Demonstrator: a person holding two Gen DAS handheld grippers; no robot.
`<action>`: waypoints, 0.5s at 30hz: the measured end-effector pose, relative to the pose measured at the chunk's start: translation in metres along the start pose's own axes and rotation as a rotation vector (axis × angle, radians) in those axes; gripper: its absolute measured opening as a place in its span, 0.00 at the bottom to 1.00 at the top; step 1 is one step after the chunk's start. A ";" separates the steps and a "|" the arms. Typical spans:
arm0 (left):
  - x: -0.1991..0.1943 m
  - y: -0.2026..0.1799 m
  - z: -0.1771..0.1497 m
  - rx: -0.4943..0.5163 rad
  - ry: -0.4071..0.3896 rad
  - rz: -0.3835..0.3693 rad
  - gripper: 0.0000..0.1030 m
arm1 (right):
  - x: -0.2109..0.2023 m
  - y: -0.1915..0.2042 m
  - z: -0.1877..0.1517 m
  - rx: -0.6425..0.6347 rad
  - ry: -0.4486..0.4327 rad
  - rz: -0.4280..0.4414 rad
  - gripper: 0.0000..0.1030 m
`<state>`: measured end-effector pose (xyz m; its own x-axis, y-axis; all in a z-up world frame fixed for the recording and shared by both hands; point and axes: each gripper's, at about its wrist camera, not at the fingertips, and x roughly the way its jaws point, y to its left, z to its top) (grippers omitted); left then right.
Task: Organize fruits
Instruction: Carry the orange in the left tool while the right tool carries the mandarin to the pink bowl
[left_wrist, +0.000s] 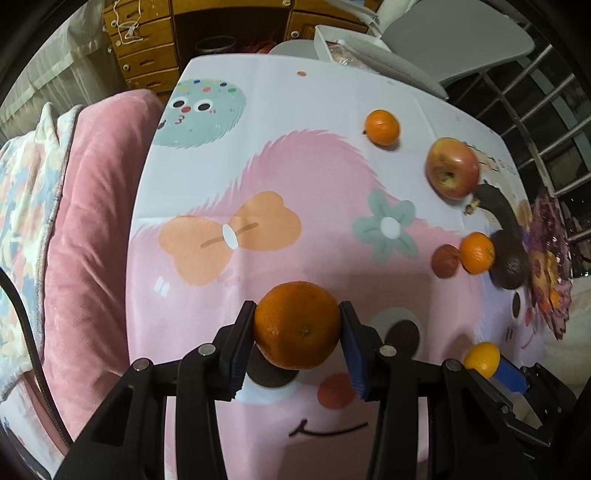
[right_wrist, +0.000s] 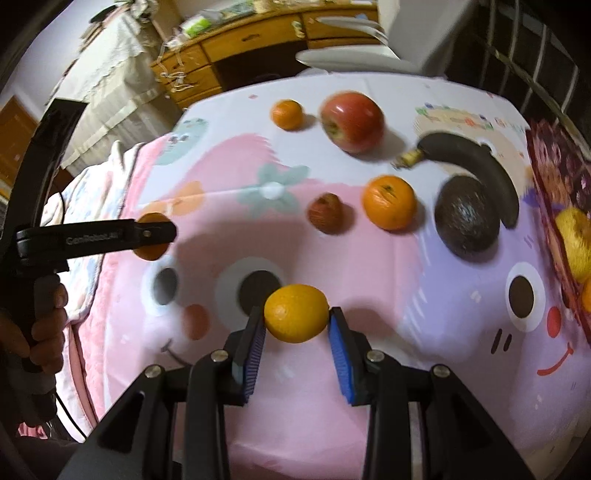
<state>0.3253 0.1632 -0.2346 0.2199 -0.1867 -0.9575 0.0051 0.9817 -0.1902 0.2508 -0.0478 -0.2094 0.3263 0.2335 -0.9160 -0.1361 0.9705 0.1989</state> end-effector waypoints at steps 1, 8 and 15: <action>-0.006 -0.001 -0.003 0.005 -0.007 -0.003 0.41 | -0.004 0.005 0.000 -0.007 -0.010 0.000 0.34; -0.046 -0.009 -0.027 0.020 -0.059 -0.021 0.41 | -0.042 0.022 -0.002 -0.035 -0.101 -0.008 0.34; -0.088 -0.029 -0.054 0.062 -0.114 -0.071 0.41 | -0.081 0.021 -0.016 -0.018 -0.175 -0.038 0.34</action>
<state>0.2533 0.1489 -0.1569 0.3267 -0.2533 -0.9106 0.0835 0.9674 -0.2392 0.2066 -0.0470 -0.1365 0.4888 0.2049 -0.8480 -0.1366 0.9780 0.1576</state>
